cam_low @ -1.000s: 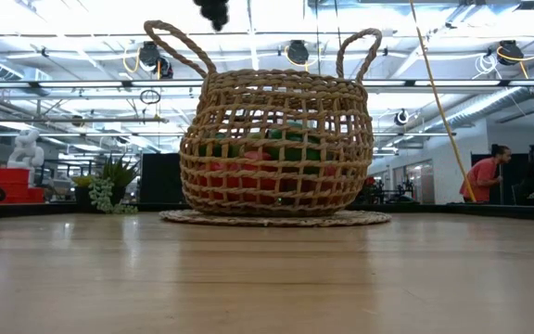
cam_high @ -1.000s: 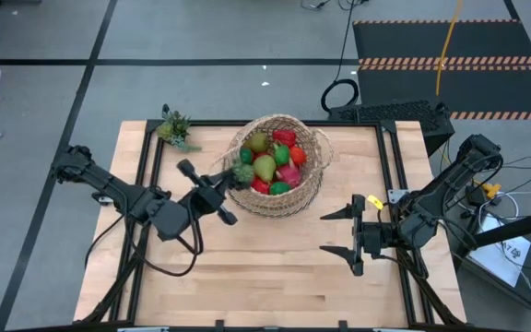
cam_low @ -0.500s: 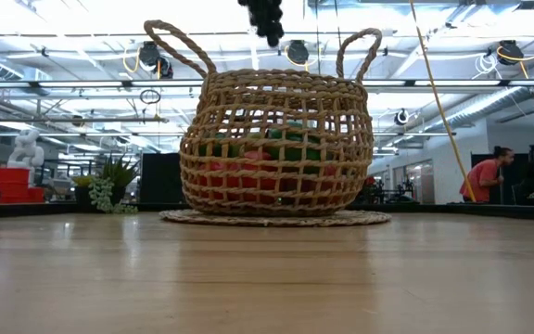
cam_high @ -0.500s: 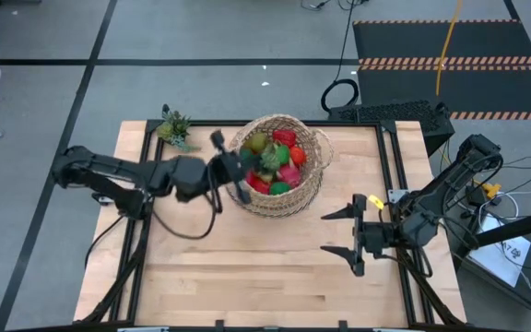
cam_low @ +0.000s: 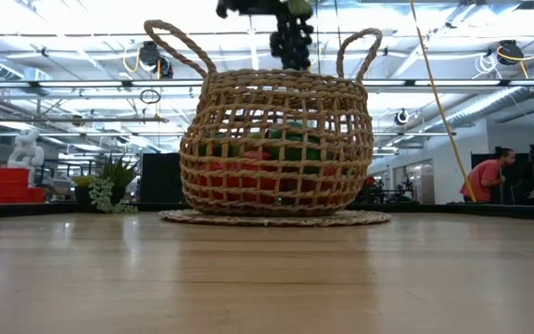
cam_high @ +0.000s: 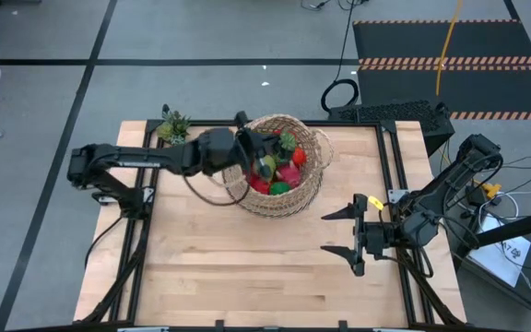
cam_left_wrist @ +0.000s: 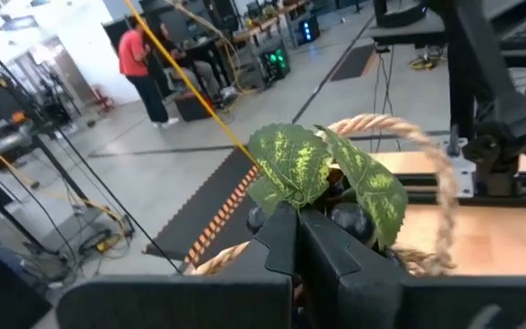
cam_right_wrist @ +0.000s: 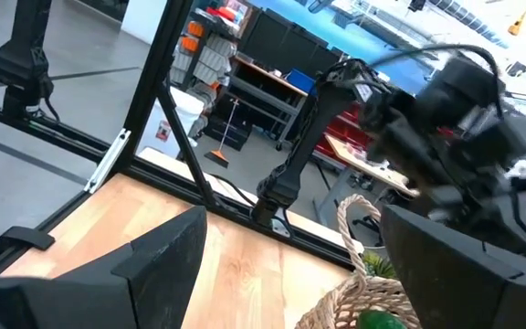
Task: Build produce basket
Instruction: Put the grapes into the basket
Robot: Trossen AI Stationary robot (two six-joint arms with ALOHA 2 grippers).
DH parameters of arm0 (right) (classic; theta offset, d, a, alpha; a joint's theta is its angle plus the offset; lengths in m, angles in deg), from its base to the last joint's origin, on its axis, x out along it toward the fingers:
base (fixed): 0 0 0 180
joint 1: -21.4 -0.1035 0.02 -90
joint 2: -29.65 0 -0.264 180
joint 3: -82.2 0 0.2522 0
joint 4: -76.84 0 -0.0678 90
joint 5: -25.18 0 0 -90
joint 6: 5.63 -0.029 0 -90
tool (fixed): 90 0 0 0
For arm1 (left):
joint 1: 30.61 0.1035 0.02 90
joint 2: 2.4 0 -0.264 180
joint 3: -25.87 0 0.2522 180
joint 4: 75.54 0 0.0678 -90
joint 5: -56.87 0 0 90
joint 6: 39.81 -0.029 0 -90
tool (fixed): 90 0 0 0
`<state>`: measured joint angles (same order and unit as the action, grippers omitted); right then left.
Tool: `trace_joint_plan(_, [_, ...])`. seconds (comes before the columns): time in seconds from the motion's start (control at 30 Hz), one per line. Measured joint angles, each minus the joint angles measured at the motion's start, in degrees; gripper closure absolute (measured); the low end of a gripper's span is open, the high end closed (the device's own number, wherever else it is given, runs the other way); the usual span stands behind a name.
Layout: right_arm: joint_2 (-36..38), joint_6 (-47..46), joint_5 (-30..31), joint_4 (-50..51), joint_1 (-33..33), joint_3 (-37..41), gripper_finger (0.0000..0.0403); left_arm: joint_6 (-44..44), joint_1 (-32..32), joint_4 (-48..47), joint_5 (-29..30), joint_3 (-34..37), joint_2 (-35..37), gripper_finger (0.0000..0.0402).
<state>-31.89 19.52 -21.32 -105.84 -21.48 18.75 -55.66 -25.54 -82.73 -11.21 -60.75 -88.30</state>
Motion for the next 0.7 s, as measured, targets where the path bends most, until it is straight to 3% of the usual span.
trace_joint_plan(0.2, [0.0, -0.2, 0.1, 0.0, 0.0, 0.0, 0.0083, 3.1, 4.4, -0.7, -7.3, -2.2, -5.1, 0.0396])
trace_joint_plan(0.43, [0.0, -0.4, 0.2, 0.0, 0.0, 0.0, 0.0083, 1.7, 6.6, -0.5, -9.6, -2.4, -9.5, 0.0397])
trace_joint_plan(0.7, [0.0, -0.4, 0.2, 0.0, 0.0, 0.0, 0.0083, 2.5, 6.4, -2.3, -13.3, -2.4, -9.6, 0.0398])
